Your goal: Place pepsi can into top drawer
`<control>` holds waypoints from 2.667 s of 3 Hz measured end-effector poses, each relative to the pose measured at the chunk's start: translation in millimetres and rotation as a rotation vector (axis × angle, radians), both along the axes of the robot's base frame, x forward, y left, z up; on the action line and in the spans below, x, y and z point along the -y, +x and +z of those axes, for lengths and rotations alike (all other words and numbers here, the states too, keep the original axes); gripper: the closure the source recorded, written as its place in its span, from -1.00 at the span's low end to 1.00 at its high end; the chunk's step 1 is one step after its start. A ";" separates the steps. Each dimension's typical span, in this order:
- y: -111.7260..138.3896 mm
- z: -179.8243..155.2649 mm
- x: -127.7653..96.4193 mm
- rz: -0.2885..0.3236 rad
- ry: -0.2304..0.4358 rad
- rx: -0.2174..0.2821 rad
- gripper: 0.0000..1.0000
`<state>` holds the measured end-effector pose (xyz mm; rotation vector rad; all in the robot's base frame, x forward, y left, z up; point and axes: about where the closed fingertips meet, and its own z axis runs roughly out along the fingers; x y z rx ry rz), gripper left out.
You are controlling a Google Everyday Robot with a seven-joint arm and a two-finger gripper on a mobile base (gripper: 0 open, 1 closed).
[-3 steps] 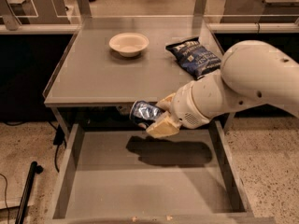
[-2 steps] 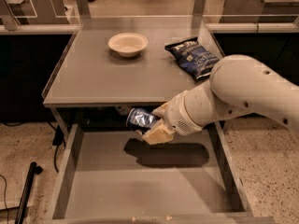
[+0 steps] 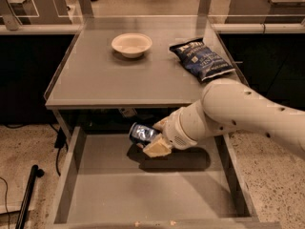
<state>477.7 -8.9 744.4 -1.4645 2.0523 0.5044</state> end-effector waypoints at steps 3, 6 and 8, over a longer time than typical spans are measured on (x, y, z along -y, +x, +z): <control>4.4 -99.5 21.9 -0.039 -0.045 -0.110 1.00; 0.5 -120.9 20.8 -0.045 -0.045 -0.138 0.64; 0.5 -120.9 20.8 -0.045 -0.045 -0.138 -0.29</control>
Offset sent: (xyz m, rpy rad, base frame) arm 0.0099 -0.0298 -0.1150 -0.0421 0.1183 -0.0598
